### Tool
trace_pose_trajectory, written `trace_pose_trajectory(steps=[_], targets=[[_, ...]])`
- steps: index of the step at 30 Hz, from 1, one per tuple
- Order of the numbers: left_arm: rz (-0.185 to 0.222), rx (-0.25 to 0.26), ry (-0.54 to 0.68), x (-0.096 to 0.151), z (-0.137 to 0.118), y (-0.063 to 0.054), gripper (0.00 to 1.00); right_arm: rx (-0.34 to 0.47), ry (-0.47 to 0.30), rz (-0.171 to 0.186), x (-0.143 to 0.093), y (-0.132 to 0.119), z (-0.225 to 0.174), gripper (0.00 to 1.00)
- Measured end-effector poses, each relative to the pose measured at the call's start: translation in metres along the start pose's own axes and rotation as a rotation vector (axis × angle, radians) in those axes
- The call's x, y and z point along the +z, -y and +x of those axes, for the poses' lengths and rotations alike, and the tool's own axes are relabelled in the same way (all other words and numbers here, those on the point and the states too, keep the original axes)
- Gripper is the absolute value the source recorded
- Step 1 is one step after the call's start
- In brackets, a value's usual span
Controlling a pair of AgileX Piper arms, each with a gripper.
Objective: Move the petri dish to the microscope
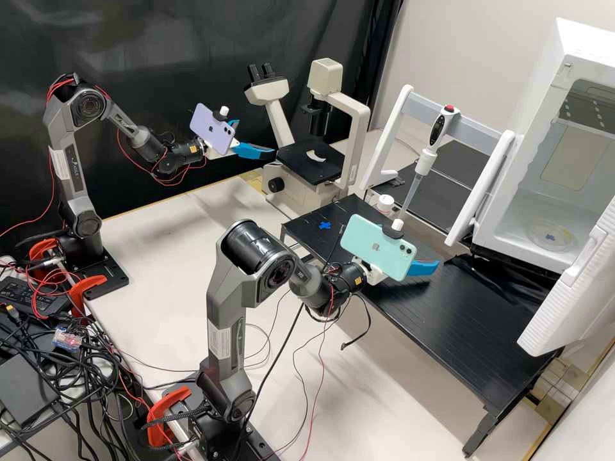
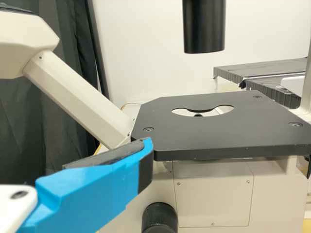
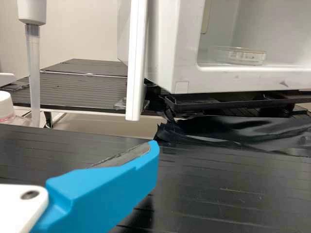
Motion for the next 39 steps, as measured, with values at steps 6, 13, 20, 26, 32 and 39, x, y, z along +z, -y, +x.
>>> trace_pose_trajectory(steps=[6, 13, 20, 26, 32, 39], targets=[[0.000, 0.000, 0.000, 0.000, 0.000, 0.000, 1.00, 0.000, 0.000, 0.000, 0.000, 0.000, 0.000, 1.00], [0.000, 0.000, 0.000, 0.000, 0.000, 0.000, 1.00, 0.018, 0.027, 0.001, 0.008, -0.006, -0.001, 1.00], [0.000, 0.000, 0.000, 0.000, 0.000, 0.000, 1.00, 0.065, 0.087, 0.020, 0.037, -0.030, -0.007, 1.00], [0.000, 0.000, 0.000, 0.000, 0.000, 0.000, 1.00, 0.174, 0.135, 0.072, 0.057, -0.065, -0.007, 1.00], [0.000, 0.000, 0.000, 0.000, 0.000, 0.000, 1.00, 0.298, 0.116, 0.074, 0.061, -0.106, 0.008, 1.00], [0.000, 0.000, 0.000, 0.000, 0.000, 0.000, 1.00, 0.338, 0.141, 0.090, 0.062, -0.135, 0.046, 1.00]])
